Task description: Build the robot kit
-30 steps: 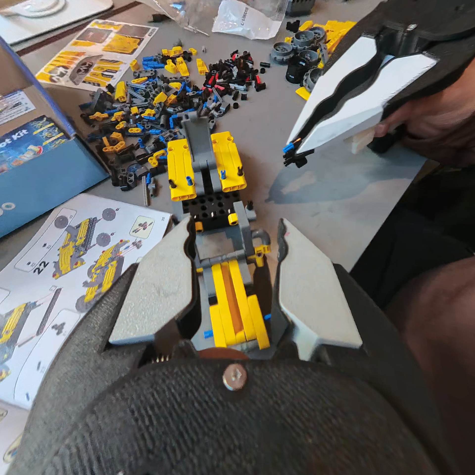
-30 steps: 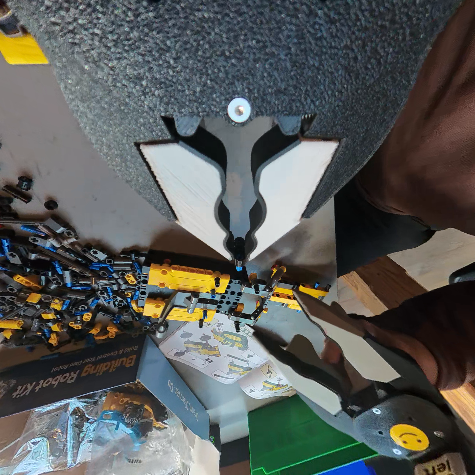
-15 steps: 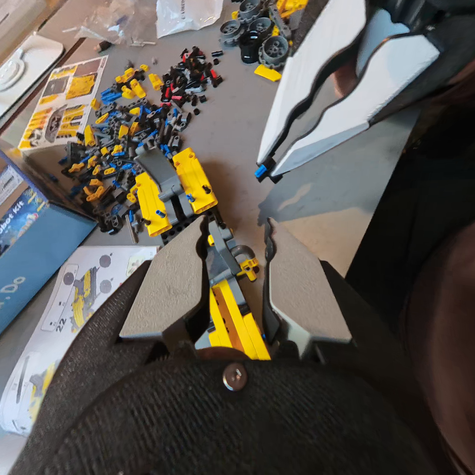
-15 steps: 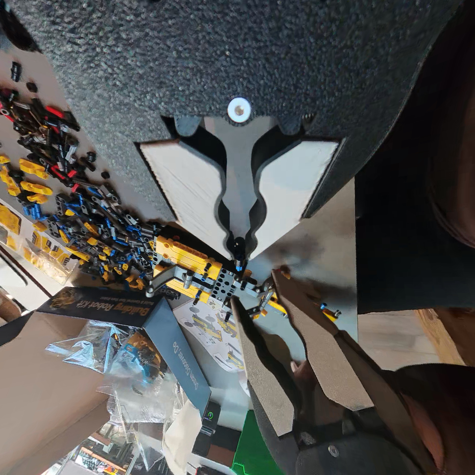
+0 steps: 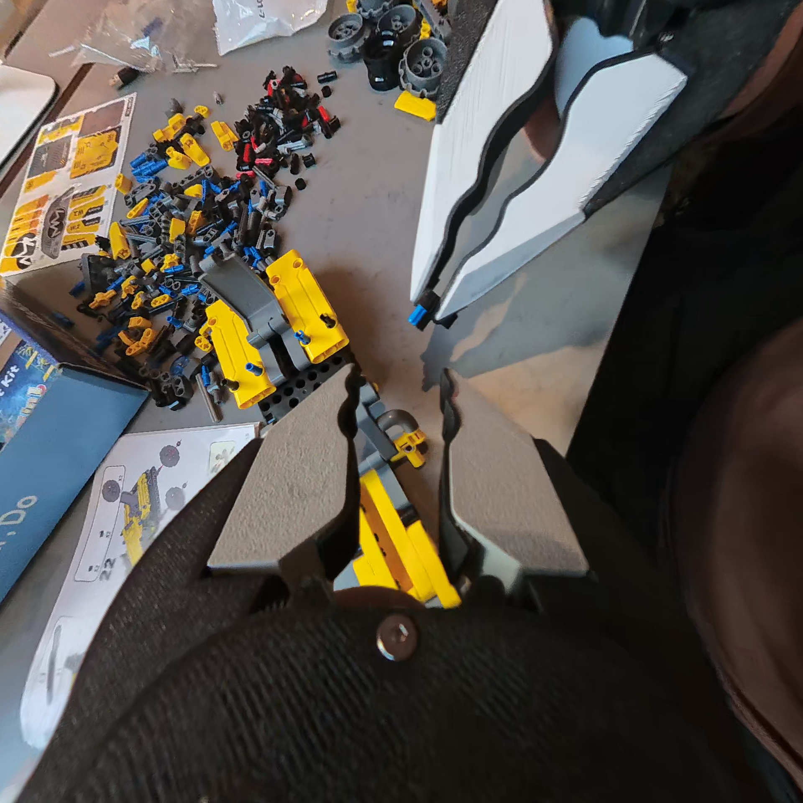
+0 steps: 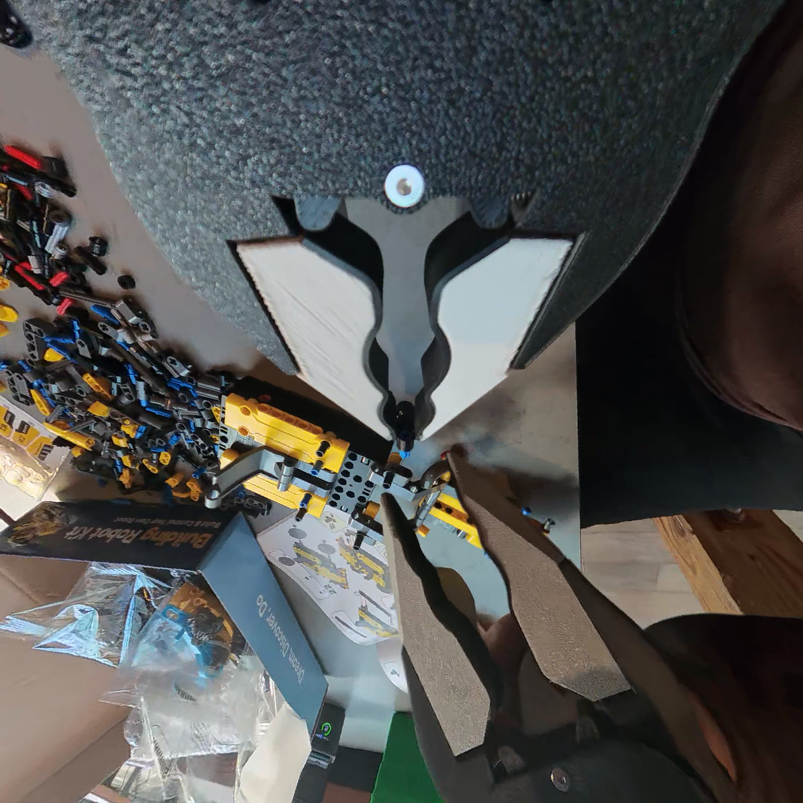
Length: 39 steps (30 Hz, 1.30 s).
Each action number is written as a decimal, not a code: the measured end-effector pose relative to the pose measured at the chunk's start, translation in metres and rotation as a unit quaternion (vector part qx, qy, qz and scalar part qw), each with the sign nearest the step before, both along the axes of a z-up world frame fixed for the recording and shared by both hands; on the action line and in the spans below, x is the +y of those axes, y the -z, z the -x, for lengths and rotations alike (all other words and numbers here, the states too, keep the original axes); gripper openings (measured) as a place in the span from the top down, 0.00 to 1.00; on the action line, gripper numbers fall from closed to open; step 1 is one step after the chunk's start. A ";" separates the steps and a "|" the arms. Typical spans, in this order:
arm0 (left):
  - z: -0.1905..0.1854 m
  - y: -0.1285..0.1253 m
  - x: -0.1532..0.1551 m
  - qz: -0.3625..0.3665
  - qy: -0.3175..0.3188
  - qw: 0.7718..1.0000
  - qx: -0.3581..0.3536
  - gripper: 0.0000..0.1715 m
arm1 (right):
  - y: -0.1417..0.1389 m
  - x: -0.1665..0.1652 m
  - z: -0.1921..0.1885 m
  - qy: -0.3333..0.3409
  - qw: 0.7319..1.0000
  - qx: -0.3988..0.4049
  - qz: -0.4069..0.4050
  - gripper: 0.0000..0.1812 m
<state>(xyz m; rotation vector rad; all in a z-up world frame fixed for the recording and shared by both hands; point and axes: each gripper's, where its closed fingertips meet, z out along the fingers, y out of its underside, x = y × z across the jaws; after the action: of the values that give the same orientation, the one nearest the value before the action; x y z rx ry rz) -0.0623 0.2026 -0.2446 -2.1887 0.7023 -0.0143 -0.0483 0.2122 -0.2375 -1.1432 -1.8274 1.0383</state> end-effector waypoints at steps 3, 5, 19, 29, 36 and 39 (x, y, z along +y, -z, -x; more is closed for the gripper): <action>-0.014 -0.002 0.003 -0.013 -0.004 1.000 -0.010 0.76 | -0.018 -0.005 -0.001 -0.002 0.998 0.028 0.058 0.98; -0.021 -0.002 0.006 -0.032 -0.009 0.999 -0.004 0.78 | -0.026 -0.006 -0.002 -0.003 0.996 0.046 0.071 0.98; -0.025 -0.005 0.005 -0.062 -0.005 0.998 0.025 0.78 | -0.012 -0.009 -0.002 0.000 0.999 0.020 0.033 0.98; -0.026 -0.021 0.014 -0.224 -0.002 0.953 0.205 0.84 | -0.021 -0.008 -0.003 0.022 0.996 0.025 0.078 0.98; -0.026 -0.024 0.009 -0.263 0.015 0.927 0.267 0.85 | -0.023 -0.014 -0.003 0.011 0.994 0.021 0.104 0.98; -0.023 -0.024 0.010 -0.266 0.009 0.927 0.264 0.85 | -0.025 -0.011 -0.005 0.012 0.994 0.023 0.111 0.98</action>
<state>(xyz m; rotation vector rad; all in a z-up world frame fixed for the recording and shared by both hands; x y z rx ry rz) -0.0396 0.2121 -0.2209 -1.6563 0.8959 0.7018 -0.0430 0.2009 -0.2128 -1.2554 -1.6899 1.2672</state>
